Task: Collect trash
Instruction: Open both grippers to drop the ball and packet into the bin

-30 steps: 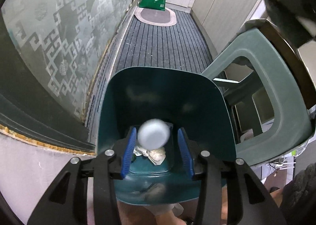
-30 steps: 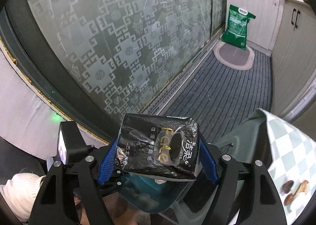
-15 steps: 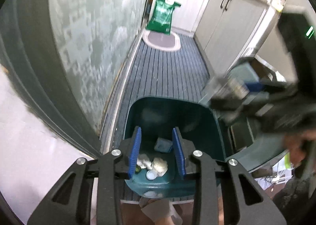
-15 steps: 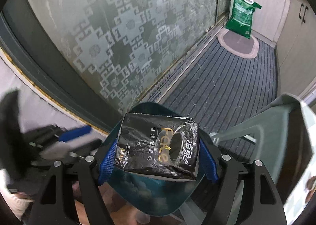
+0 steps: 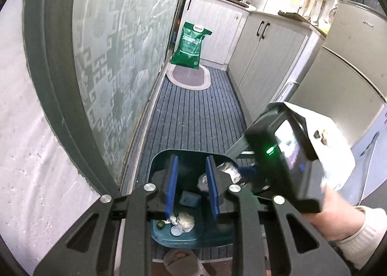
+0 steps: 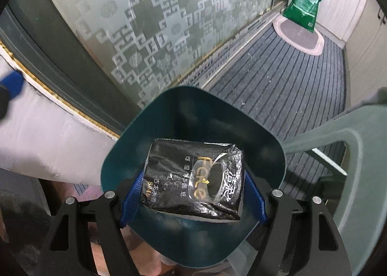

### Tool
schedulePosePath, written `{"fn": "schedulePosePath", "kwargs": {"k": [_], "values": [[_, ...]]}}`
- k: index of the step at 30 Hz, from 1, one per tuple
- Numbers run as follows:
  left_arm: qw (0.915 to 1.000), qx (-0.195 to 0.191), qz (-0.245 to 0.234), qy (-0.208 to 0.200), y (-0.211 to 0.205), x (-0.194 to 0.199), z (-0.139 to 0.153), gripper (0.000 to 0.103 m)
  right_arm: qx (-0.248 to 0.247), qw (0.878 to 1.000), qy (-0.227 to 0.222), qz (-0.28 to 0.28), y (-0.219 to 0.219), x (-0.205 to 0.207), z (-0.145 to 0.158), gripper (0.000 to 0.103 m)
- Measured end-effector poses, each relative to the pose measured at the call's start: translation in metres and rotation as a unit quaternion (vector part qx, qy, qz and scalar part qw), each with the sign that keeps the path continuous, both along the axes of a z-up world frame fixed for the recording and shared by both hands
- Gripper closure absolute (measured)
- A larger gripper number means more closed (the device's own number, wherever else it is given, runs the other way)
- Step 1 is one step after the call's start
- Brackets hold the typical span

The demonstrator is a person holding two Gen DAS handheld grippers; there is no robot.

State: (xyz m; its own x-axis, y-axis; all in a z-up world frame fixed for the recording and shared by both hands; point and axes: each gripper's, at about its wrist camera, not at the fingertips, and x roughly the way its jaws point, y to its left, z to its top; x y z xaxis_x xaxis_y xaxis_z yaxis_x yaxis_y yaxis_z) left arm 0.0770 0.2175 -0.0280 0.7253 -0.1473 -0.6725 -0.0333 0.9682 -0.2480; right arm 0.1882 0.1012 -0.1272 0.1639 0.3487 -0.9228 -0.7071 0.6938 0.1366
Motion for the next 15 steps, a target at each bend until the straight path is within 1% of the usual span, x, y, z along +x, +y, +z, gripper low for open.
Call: {"fn": "schedulePosePath", "kwargs": {"k": [5, 10, 12, 15], "values": [[0.9998, 0.001, -0.007, -0.018, -0.004, -0.005, 0.014, 0.080, -0.022, 1.000, 0.009, 0.009, 0.001, -0.005, -0.020, 0.028], [0.9994, -0.009, -0.006, -0.033, -0.006, -0.009, 0.026, 0.080, -0.043, 0.999, 0.015, 0.013, -0.002, -0.007, -0.037, 0.027], [0.9990, -0.006, -0.007, -0.043, -0.010, -0.011, 0.033, 0.080, -0.054, 0.998, 0.014, 0.015, -0.002, -0.008, -0.044, 0.018], [0.9984, -0.003, -0.012, -0.055, -0.017, -0.015, 0.042, 0.080, -0.064, 0.998, 0.011, 0.016, -0.003, -0.009, -0.051, 0.017]]}}
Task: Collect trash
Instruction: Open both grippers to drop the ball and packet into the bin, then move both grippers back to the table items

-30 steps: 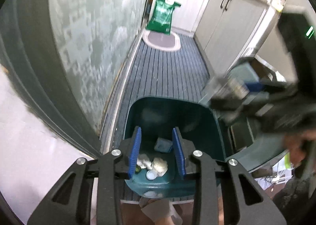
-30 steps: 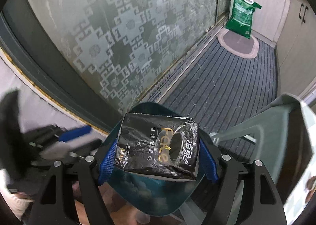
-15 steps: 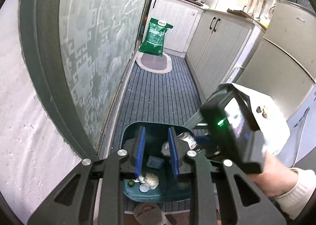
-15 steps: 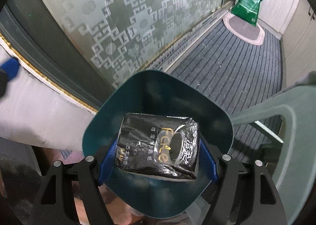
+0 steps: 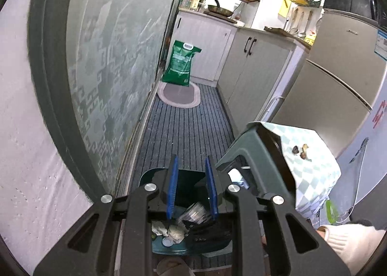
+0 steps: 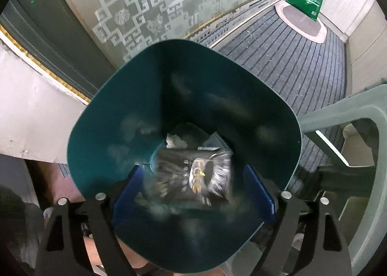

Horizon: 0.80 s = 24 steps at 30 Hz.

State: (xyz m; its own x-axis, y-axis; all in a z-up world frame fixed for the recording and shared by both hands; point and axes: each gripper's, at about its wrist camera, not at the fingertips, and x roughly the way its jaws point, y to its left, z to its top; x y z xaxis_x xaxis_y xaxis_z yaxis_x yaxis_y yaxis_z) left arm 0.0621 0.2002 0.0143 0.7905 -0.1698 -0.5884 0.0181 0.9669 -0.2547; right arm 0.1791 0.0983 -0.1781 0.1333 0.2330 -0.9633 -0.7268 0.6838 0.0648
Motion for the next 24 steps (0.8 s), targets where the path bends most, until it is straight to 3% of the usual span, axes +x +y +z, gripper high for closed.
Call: {"fn": "schedulePosePath", "kwargs": {"k": [5, 11, 18, 24], "values": [[0.9999, 0.005, 0.000, -0.017, -0.005, -0.003, 0.010, 0.075, 0.012, 1.000, -0.005, 0.002, -0.004, -0.003, 0.008, 0.018], [0.9992, 0.013, 0.013, -0.036, -0.007, -0.007, 0.023, 0.070, 0.050, 0.998, -0.019, 0.012, -0.004, -0.011, 0.040, 0.037], [0.9965, 0.005, 0.018, -0.082, -0.014, -0.019, 0.056, 0.061, 0.108, 0.992, -0.064, 0.027, -0.011, -0.023, 0.104, 0.048], [0.9942, 0.000, 0.008, -0.107, -0.027, -0.021, 0.070, 0.060, 0.146, 0.981, -0.127, 0.006, -0.047, -0.017, 0.163, 0.048]]}}
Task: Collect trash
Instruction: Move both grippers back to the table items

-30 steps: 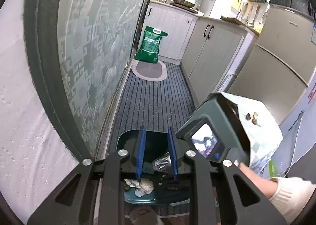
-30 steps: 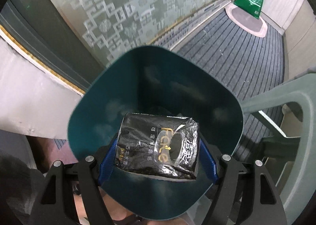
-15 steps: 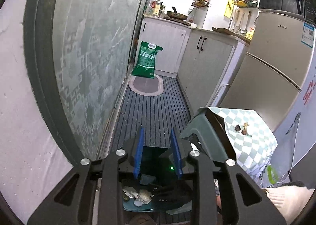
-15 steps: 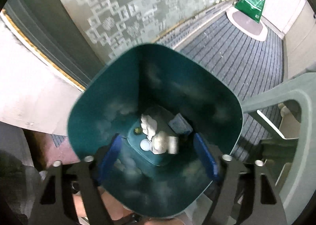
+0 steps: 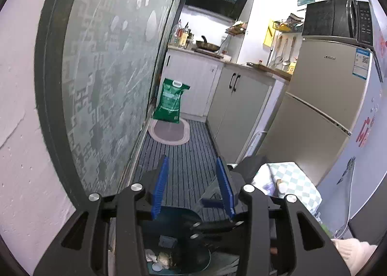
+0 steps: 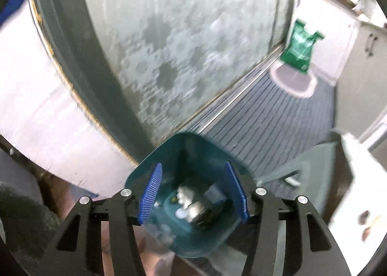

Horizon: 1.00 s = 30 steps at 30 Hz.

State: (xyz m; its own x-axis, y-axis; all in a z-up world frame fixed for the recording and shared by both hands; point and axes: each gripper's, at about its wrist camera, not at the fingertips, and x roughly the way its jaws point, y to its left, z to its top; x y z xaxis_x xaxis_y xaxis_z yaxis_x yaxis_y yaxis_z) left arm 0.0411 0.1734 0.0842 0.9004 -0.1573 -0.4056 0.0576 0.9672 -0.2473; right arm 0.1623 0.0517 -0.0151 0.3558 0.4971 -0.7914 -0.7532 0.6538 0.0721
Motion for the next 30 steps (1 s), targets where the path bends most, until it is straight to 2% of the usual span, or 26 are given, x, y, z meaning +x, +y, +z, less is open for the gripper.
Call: {"fn": "schedulePosePath", "kwargs": {"k": [4, 8, 15, 24, 30], "values": [[1.0000, -0.001, -0.006, 0.005, -0.009, 0.007, -0.003, 0.060, 0.009, 0.999, -0.037, -0.036, -0.039, 0.009, 0.025, 0.048], [0.9997, 0.005, -0.018, 0.019, -0.026, 0.016, -0.011, 0.060, 0.008, 0.996, -0.054, -0.065, -0.075, 0.020, 0.032, 0.048], [0.9988, 0.003, -0.038, 0.032, -0.057, 0.031, -0.016, 0.058, 0.002, 0.992, -0.069, -0.109, -0.129, 0.032, 0.030, 0.048], [0.9962, 0.009, -0.060, 0.062, -0.093, 0.055, -0.035, 0.057, -0.033, 0.985, -0.088, -0.148, -0.189, 0.040, 0.019, 0.048], [0.9939, 0.014, -0.074, 0.080, -0.113, 0.067, -0.045, 0.056, -0.044, 0.982, -0.088, -0.163, -0.214, 0.043, 0.007, 0.054]]}}
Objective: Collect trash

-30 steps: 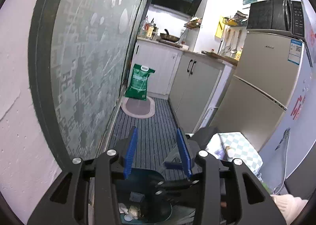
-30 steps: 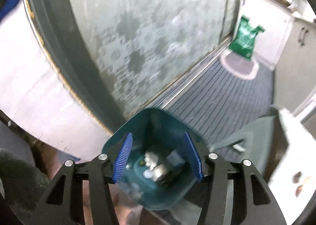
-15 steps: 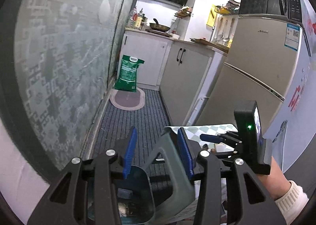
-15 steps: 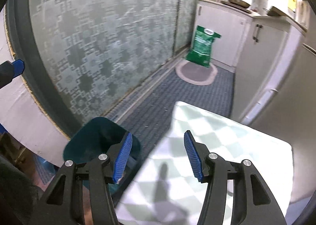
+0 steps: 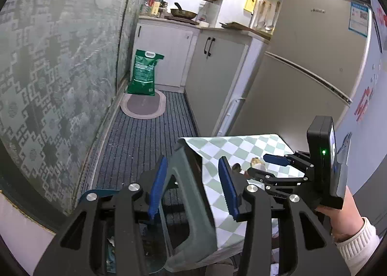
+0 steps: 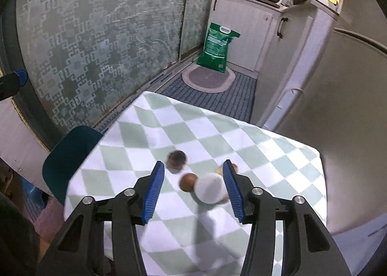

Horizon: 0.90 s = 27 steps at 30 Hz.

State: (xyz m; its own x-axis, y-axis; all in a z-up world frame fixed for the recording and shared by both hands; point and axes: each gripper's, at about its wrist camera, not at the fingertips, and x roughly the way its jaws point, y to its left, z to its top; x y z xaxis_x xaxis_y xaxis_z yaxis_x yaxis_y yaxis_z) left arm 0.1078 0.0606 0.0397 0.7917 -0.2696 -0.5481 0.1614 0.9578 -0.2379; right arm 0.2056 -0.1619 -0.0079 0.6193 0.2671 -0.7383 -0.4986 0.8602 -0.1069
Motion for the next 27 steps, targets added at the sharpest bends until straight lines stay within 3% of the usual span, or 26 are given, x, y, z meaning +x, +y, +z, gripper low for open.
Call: {"fn": "schedulePosePath", "kwargs": {"k": [8, 19, 21, 27], "values": [[0.9998, 0.007, -0.018, 0.009, -0.024, 0.007, -0.007, 0.055, 0.011, 1.000, 0.003, -0.014, -0.017, 0.006, -0.011, 0.067], [0.9984, 0.022, -0.041, 0.031, -0.057, 0.018, -0.023, 0.053, 0.016, 1.000, 0.006, -0.015, -0.028, 0.009, -0.024, 0.070], [0.9982, 0.024, -0.044, 0.034, -0.062, 0.019, -0.025, 0.053, 0.019, 1.000, 0.004, -0.015, -0.030, 0.008, -0.024, 0.078], [0.9973, 0.029, -0.054, 0.040, -0.076, 0.024, -0.030, 0.053, 0.033, 0.999, 0.001, -0.007, -0.038, 0.004, -0.020, 0.084]]}}
